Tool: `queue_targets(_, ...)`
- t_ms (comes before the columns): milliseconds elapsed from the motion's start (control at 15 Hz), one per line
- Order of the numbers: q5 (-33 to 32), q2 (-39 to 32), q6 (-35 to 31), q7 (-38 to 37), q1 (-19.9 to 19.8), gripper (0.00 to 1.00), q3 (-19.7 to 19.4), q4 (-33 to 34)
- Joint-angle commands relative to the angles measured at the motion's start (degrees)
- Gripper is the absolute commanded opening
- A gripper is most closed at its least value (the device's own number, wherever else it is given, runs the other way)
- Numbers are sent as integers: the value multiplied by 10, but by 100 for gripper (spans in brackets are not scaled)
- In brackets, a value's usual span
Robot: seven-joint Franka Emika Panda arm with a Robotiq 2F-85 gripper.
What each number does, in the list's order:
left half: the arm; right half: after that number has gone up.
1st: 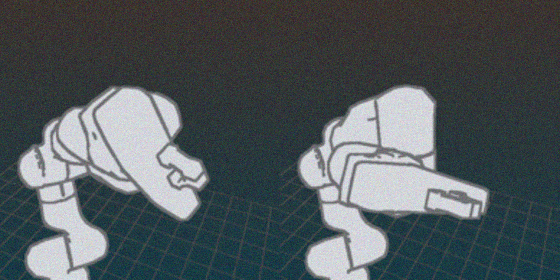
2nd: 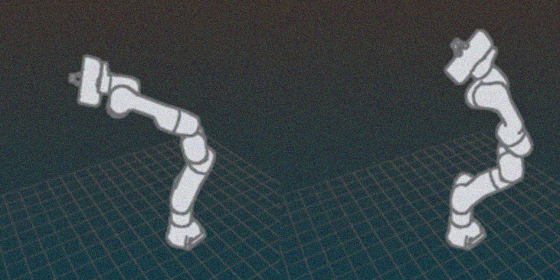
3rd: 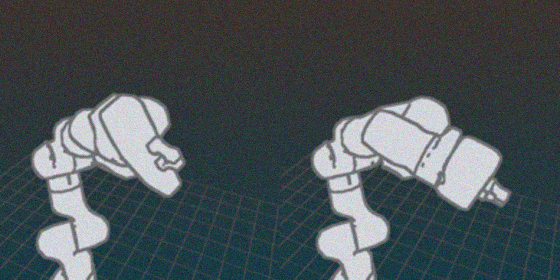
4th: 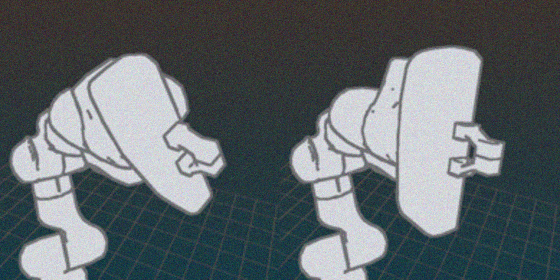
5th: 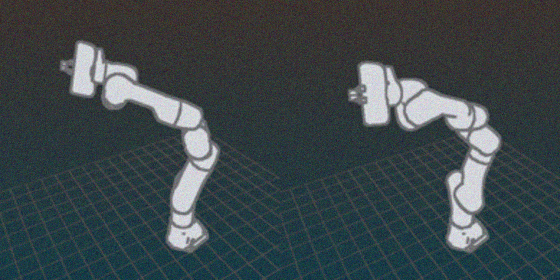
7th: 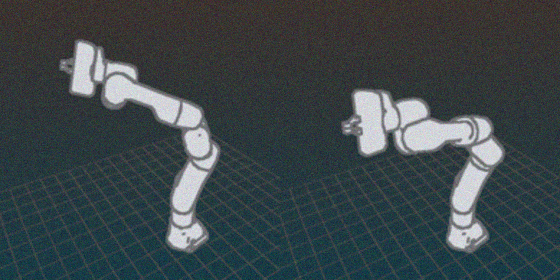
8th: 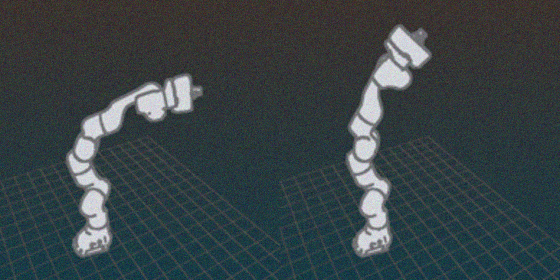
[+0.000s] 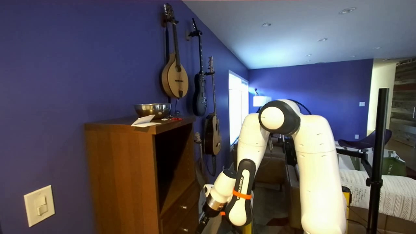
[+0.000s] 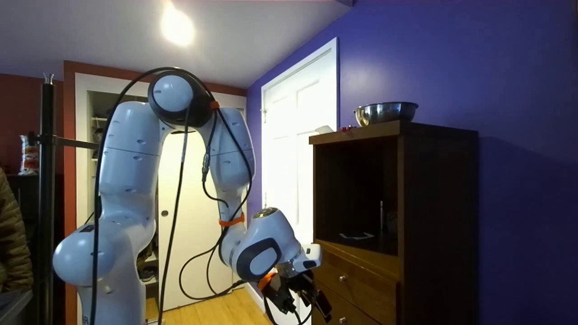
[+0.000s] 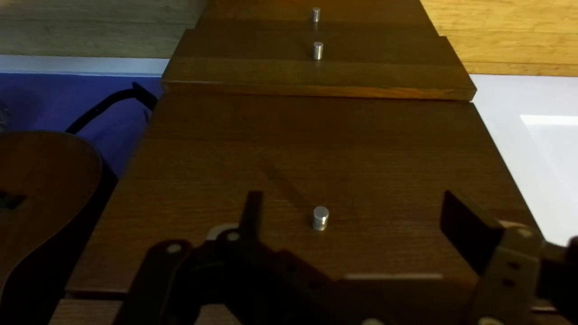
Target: Open the second drawer
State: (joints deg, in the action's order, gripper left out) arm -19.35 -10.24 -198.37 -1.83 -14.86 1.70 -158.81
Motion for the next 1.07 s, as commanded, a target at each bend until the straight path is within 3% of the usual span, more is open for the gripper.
queue_targets(0, -81, -36, -18, -9, -62, 100, 14, 11)
queue_targets(67, -44, -20, -5, -1, -33, 100, 5, 3)
queue_targets(333, -64, -31, -9, 0, -53, 100, 6, 7)
queue_targets(600, -131, -38, 39, -69, -124, 100, 76, 30)
queue_targets(1000, -229, -100, 66, -119, -299, 100, 226, 62)
